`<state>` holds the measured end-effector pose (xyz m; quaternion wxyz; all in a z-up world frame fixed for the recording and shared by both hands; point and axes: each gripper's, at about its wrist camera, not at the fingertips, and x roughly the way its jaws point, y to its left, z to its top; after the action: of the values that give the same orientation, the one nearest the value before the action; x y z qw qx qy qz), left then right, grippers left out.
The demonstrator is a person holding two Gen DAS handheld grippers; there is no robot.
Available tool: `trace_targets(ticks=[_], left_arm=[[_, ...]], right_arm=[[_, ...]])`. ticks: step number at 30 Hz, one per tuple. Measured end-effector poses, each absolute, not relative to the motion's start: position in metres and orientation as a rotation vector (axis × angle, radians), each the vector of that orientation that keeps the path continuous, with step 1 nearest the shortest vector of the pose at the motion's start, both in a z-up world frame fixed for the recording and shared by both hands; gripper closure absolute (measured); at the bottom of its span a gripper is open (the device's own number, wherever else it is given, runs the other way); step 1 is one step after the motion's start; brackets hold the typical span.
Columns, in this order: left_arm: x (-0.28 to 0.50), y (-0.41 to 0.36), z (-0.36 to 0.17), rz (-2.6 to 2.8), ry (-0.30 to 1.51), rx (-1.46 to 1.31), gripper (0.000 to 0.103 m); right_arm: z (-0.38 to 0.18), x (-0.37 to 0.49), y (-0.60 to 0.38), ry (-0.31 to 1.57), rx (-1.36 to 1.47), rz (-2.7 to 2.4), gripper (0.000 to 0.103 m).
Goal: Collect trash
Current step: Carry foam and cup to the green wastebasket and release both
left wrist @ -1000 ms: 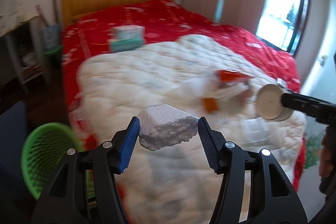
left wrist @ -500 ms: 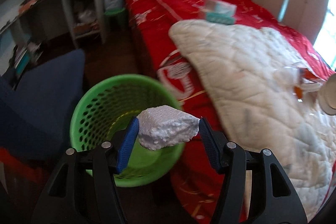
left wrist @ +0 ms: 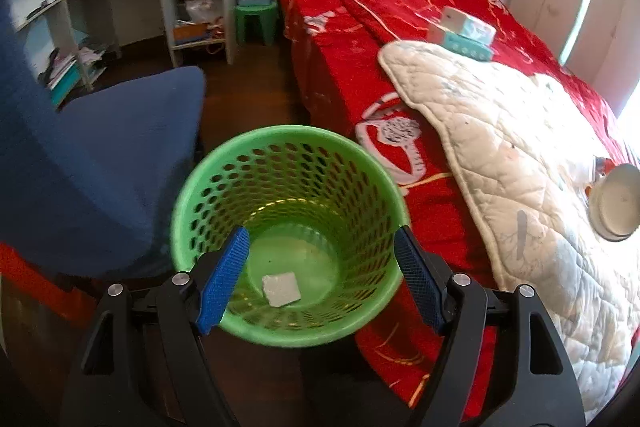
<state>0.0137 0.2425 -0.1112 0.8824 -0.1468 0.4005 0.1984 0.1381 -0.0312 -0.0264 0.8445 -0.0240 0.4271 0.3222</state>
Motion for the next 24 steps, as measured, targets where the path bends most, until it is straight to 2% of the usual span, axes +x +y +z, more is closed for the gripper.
trace_targets(ticks=[12,24], left_arm=[[-0.061,0.271,-0.106,0.527,0.794,-0.352,0.024],[-0.090,0.296,-0.111,0.583,0.775,-0.424,0.022]], right_arm=[[-0.055,0.126,0.071,0.990,-0.105,0.848,0.020],[-0.100,0.114,0.163,1.102,-0.102,0.961,0.019]])
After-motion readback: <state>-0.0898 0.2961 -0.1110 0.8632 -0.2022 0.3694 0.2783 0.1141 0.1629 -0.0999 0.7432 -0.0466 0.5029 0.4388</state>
